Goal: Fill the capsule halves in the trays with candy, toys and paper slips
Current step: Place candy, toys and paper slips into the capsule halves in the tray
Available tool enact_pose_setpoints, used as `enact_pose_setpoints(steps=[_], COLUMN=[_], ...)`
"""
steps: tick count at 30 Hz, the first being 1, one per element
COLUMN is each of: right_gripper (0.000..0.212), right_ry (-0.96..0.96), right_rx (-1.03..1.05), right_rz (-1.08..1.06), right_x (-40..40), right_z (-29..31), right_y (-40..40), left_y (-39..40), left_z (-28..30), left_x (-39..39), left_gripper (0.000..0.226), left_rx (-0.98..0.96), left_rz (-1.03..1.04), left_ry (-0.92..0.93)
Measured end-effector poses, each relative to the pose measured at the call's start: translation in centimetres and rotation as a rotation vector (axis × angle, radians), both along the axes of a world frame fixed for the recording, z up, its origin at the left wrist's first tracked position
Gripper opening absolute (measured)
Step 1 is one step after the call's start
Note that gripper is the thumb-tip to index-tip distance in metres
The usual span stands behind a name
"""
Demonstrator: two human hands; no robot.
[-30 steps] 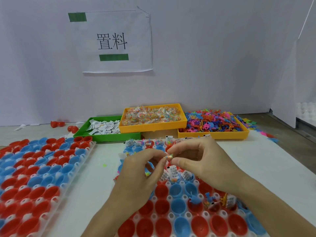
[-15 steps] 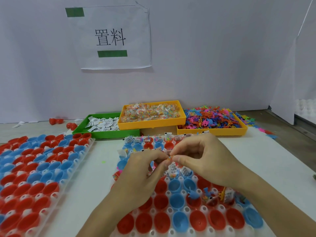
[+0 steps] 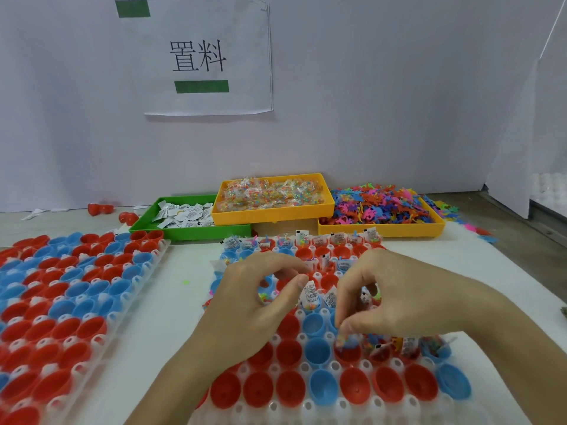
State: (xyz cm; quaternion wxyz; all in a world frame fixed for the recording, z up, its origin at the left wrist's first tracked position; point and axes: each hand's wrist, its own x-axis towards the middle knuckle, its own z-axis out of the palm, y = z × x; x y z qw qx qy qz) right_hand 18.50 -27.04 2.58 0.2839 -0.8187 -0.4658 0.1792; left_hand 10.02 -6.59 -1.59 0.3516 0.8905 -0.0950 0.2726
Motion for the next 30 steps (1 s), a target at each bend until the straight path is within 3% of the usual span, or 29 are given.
enact_pose_setpoints(steps=[12,30], right_gripper=[0.005,0.012], right_ry=[-0.059,-0.071], right_rx=[-0.169,-0.150], right_rz=[-0.035,-0.013], right_x=[-0.6,0.2], right_z=[-0.4,-1.0], right_y=[0.4,0.4], left_y=[0.1,0.2], left_z=[-0.1,-0.3], left_x=[0.0,0.1], left_gripper=[0.018,0.017], left_rx=[-0.012,-0.021], left_rz=[0.015,0.013], left_ry=[0.010,0.003])
